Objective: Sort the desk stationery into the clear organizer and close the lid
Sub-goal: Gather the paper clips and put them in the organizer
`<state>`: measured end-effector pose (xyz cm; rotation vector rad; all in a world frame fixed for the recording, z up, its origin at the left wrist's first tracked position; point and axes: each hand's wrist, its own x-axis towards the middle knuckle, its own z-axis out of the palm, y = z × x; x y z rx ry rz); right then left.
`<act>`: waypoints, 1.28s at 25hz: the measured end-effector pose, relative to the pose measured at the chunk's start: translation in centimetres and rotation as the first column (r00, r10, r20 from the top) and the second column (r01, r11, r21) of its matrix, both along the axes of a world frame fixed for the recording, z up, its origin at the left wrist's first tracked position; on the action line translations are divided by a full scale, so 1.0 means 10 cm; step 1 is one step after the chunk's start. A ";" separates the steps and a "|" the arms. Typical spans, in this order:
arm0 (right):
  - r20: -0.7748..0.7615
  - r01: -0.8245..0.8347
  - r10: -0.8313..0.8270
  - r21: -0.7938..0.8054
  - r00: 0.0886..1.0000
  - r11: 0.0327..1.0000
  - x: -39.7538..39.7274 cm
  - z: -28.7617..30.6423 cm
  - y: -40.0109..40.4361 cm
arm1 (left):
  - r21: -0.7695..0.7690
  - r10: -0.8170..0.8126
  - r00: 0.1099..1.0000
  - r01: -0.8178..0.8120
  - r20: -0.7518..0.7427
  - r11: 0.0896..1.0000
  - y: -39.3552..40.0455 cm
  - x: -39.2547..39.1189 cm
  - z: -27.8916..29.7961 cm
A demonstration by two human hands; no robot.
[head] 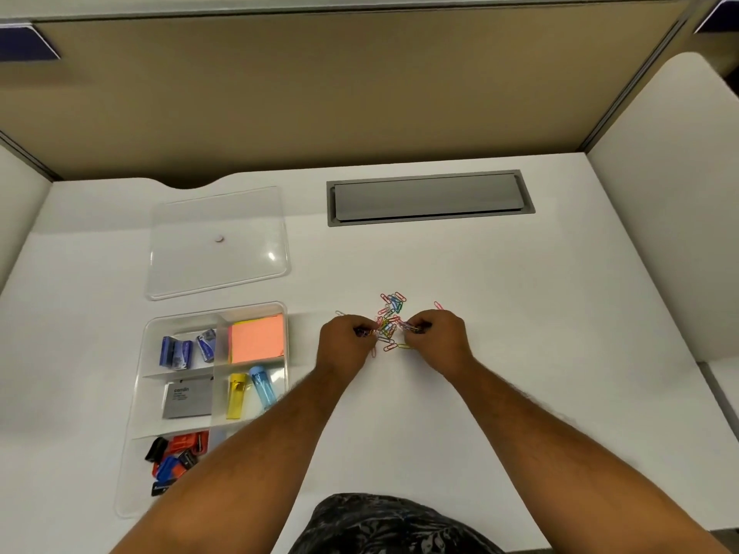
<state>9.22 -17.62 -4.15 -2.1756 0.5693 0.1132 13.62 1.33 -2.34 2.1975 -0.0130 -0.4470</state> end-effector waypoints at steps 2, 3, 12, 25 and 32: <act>0.001 0.054 -0.054 0.137 0.999 0.989 -0.06 0.10 0.09 | -0.079 0.004 1.000 -0.003 0.008 0.997 0.08 -0.05 0.09; 0.012 0.062 -0.065 0.191 0.998 0.980 -0.12 0.17 0.19 | -0.108 0.015 1.000 -0.013 0.013 0.994 0.17 -0.11 0.16; -0.026 0.037 -0.026 0.633 0.999 0.773 -0.49 0.65 1.35 | -0.182 0.086 0.996 -0.085 -0.004 0.980 1.27 -0.62 0.59; -0.166 -0.493 0.478 -0.065 0.862 0.867 -0.80 0.58 2.54 | -0.041 0.051 0.987 -0.058 -0.155 0.997 2.55 -1.06 0.59; -0.139 -0.484 0.467 -0.129 0.873 0.866 -0.86 0.65 2.41 | 0.109 -0.046 0.995 0.056 -0.085 0.993 2.54 -1.00 0.52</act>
